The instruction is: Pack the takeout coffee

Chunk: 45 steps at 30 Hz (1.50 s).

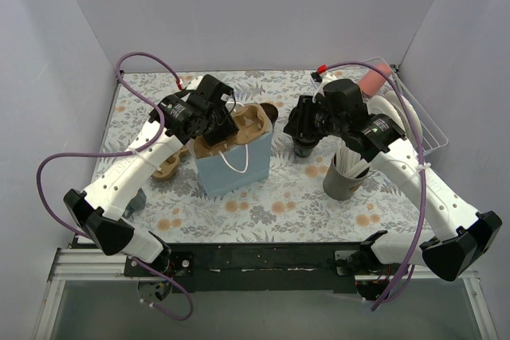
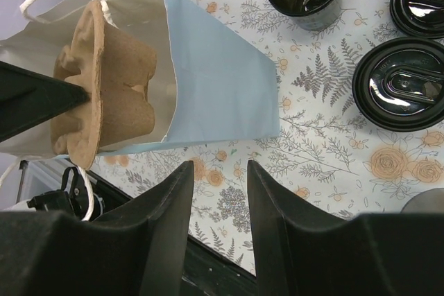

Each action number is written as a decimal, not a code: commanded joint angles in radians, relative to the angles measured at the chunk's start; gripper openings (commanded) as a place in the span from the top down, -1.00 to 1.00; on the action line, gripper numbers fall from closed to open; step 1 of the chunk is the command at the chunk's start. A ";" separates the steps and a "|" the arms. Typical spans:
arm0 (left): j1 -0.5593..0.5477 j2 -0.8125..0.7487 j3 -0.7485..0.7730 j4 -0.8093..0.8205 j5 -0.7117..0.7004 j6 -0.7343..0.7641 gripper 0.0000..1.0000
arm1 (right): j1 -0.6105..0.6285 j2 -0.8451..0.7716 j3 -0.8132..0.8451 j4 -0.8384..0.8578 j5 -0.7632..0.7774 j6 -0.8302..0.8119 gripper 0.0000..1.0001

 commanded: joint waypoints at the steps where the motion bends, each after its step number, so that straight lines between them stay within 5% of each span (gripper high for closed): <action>1: -0.002 -0.017 0.042 -0.022 -0.047 -0.021 0.53 | 0.005 -0.004 0.030 0.062 -0.035 0.015 0.10; 12: -0.002 -0.051 0.029 -0.012 -0.044 -0.061 0.53 | 0.003 0.083 0.112 0.136 -0.104 -0.002 -0.01; 22: -0.002 -0.050 0.023 -0.005 -0.042 -0.051 0.54 | 0.003 0.189 0.173 0.139 -0.102 -0.033 0.12; 32: -0.002 -0.060 -0.002 0.001 -0.055 -0.059 0.55 | 0.003 0.202 0.141 0.136 -0.133 -0.028 0.59; 42: -0.002 -0.051 0.007 -0.002 -0.059 -0.062 0.56 | 0.005 0.211 0.132 0.144 -0.161 -0.008 0.71; 45: -0.002 -0.054 0.004 -0.010 -0.068 -0.065 0.56 | 0.008 0.203 0.124 0.142 -0.162 -0.007 0.97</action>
